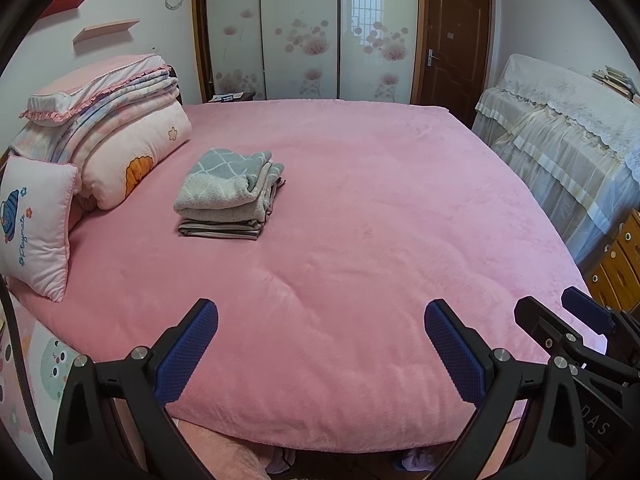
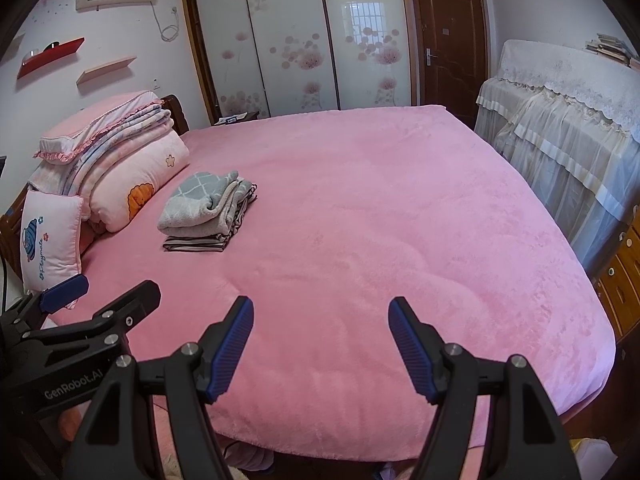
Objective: Fold small clothes
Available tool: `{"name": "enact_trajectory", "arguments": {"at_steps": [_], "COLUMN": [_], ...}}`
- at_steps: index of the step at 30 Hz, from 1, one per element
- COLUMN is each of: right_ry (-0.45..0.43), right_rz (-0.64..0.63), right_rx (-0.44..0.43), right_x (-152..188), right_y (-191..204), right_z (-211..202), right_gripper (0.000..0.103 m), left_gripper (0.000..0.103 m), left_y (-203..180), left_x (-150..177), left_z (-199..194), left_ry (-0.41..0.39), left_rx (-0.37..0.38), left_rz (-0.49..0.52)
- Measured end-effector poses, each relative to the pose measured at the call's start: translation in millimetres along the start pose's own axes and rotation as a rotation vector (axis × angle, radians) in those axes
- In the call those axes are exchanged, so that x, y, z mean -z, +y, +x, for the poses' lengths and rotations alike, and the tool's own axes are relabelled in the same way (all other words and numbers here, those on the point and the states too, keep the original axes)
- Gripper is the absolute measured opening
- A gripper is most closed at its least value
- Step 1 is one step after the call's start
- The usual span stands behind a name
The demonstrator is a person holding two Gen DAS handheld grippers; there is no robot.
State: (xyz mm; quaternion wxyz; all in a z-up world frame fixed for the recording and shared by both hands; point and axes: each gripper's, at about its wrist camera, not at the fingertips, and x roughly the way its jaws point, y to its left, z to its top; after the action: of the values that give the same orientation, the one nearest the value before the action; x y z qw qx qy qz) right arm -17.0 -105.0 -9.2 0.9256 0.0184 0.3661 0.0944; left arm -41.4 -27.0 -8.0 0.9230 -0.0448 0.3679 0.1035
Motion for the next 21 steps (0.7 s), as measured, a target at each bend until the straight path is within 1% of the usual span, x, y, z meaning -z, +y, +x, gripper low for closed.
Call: {"name": "enact_trajectory", "arguments": {"at_steps": [21], "right_ry": [0.001], "right_rz": [0.001], "right_rx": [-0.001], "right_x": [1.7], "right_y": [0.6], "right_z": [1.8], "right_gripper": [0.070], "left_gripper": [0.102], "left_y": [-0.2], "left_x": [4.1], "left_z": [0.9], "left_ry": [0.012], "left_rx": [0.004], "left_rz": [-0.001]}}
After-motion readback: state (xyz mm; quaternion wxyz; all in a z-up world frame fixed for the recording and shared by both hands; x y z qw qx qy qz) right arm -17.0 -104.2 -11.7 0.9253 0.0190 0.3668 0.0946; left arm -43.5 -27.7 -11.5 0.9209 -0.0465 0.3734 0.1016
